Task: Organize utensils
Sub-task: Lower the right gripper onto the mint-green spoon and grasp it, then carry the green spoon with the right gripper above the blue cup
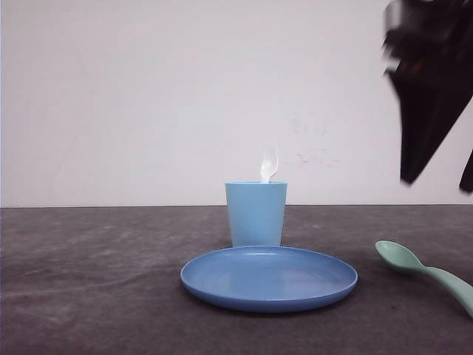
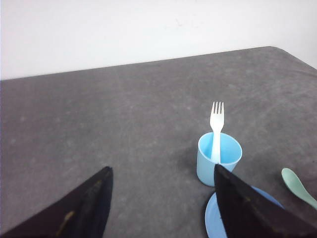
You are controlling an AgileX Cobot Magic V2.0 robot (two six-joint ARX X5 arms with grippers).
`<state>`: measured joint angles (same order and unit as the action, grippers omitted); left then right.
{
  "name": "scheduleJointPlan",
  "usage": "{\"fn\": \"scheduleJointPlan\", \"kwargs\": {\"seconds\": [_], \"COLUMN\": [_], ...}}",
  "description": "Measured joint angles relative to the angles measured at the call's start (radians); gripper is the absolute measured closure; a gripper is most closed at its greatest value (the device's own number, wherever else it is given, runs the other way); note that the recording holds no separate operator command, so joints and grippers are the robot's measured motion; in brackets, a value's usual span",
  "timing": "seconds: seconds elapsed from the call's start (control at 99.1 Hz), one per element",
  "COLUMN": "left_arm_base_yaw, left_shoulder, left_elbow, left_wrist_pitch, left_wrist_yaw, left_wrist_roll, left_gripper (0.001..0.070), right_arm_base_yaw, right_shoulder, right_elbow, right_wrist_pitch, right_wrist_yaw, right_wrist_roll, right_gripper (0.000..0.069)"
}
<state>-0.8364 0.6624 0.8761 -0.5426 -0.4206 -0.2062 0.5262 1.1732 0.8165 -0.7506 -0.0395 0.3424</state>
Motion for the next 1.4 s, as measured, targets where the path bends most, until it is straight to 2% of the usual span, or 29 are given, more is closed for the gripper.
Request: {"fn": "scheduleJointPlan", "kwargs": {"seconds": [0.161, 0.343, 0.666, 0.716, 0.787, 0.888, 0.979, 1.191, 1.403], "left_arm_base_yaw": [-0.006, -0.006, -0.006, -0.006, -0.006, -0.006, -0.006, -0.006, -0.006], "left_shoulder": [-0.022, -0.029, -0.035, -0.034, -0.035, -0.035, -0.035, -0.035, -0.035], "left_elbow": [0.0, 0.0, 0.0, 0.0, 0.0, 0.0, 0.0, 0.0, 0.0], "left_wrist_pitch": [-0.055, -0.103, -0.129, -0.129, -0.129, -0.129, -0.129, -0.13, -0.13], "left_wrist_yaw": [0.001, 0.027, 0.054, 0.056, 0.06, 0.063, 0.077, 0.079, 0.079], "left_wrist_roll": [-0.016, -0.032, -0.046, -0.046, -0.046, -0.046, -0.046, -0.046, -0.046], "left_gripper": [0.0318, 0.0318, 0.0318, 0.0318, 0.0318, 0.0318, 0.0318, 0.0318, 0.0318], "right_arm_base_yaw": [0.013, 0.013, 0.013, 0.013, 0.013, 0.013, 0.013, 0.016, 0.031], "right_shoulder": [0.106, 0.194, 0.289, 0.301, 0.311, 0.313, 0.313, 0.283, 0.141], "right_elbow": [0.0, 0.0, 0.0, 0.0, 0.0, 0.0, 0.0, 0.0, 0.0], "right_wrist_pitch": [0.034, 0.045, 0.101, 0.112, 0.117, 0.131, 0.139, 0.14, 0.193], "right_wrist_yaw": [0.015, 0.043, 0.043, 0.046, 0.06, 0.082, 0.115, 0.182, 0.198], "right_wrist_roll": [0.028, 0.041, 0.056, 0.057, 0.057, 0.057, 0.057, 0.055, 0.05], "right_gripper": [0.0283, 0.0356, 0.0373, 0.0397, 0.0465, 0.0555, 0.0591, 0.0599, 0.0599]}}
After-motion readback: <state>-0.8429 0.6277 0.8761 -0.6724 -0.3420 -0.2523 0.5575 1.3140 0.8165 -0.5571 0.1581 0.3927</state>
